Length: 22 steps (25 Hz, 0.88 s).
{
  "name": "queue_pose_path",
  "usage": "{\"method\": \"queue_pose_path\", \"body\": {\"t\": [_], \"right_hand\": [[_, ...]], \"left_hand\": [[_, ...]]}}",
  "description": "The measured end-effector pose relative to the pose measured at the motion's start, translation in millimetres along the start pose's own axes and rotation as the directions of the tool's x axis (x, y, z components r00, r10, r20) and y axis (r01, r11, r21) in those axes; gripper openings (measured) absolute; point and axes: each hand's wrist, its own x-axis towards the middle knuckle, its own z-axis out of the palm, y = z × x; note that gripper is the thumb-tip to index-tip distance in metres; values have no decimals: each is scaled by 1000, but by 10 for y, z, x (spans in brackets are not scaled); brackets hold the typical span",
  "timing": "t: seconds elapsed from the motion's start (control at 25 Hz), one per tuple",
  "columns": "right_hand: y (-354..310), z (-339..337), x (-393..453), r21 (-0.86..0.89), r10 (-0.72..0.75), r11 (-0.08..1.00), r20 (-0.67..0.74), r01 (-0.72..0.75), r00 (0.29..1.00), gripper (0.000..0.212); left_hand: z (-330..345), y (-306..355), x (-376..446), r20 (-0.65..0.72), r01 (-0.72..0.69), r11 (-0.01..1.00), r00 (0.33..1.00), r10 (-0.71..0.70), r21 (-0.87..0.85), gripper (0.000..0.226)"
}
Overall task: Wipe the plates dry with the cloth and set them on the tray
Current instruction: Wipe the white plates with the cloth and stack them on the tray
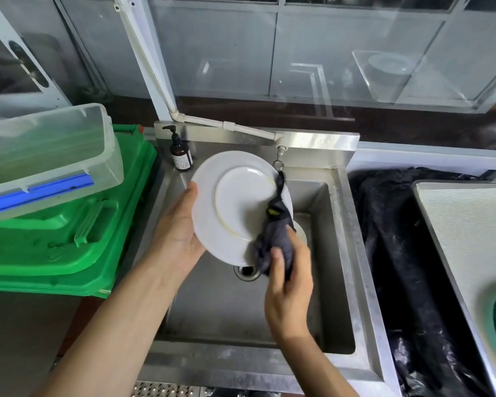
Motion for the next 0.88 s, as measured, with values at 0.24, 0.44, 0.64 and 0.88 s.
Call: {"method": "queue_pose_path", "body": {"t": [0.24,0.44,0.64,0.88], "right_hand": [[-133,-172,917,102,354,934,-127,-343,927,25],[-479,-63,1086,-168,33,986,100,-16,994,19],[-682,135,805,-233,-226,912,402,337,888,30],[-471,21,85,-165,-288,906,435,390,853,42]], "left_hand": [[-87,11,-112,63,4,992,998,-12,124,38],[-28,-28,-116,70,-28,983,997,16,182,33],[78,-198,-105,-28,-43,987,998,48,154,30],[63,-46,-28,-41,40,999,998,-39,26,41]]}}
